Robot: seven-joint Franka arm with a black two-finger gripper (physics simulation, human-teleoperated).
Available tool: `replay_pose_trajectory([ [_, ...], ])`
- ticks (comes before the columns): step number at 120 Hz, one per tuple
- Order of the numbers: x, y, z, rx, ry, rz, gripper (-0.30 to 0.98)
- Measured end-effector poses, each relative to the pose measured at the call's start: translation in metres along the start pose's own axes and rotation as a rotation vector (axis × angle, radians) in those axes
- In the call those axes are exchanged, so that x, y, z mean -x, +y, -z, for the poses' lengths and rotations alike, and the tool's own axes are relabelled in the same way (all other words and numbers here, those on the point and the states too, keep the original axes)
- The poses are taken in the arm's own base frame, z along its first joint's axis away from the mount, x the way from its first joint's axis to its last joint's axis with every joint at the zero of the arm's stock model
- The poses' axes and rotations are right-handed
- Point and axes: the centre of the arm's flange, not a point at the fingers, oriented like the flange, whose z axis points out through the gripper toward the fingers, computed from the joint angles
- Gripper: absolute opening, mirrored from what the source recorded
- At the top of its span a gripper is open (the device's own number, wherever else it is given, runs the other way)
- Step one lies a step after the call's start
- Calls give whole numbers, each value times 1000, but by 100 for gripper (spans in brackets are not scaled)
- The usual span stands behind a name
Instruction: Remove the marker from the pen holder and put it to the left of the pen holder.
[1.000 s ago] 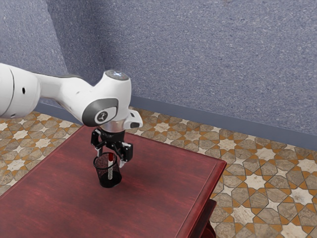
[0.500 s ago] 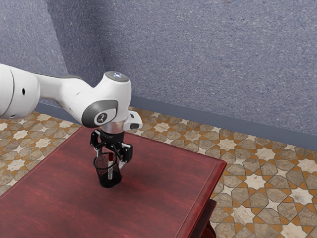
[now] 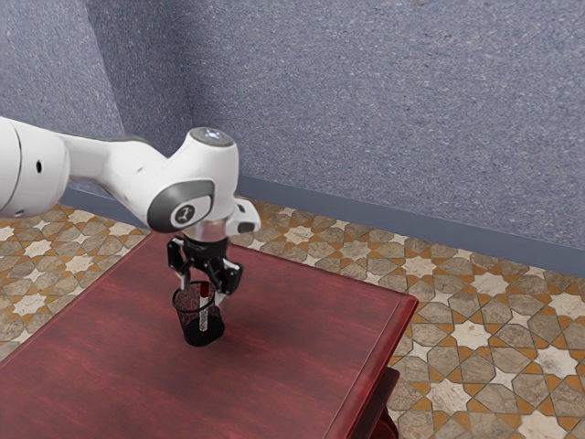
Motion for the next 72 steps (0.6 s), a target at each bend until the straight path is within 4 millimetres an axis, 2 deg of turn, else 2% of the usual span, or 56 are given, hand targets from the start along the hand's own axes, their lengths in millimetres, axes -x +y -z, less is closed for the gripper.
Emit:
replay_pose_trajectory([
  [16, 0, -5, 6, 4, 8, 8, 28],
  [30, 0, -5, 7, 4, 9, 6, 17],
  [72, -2, -2, 6, 13, 26, 2, 6],
])
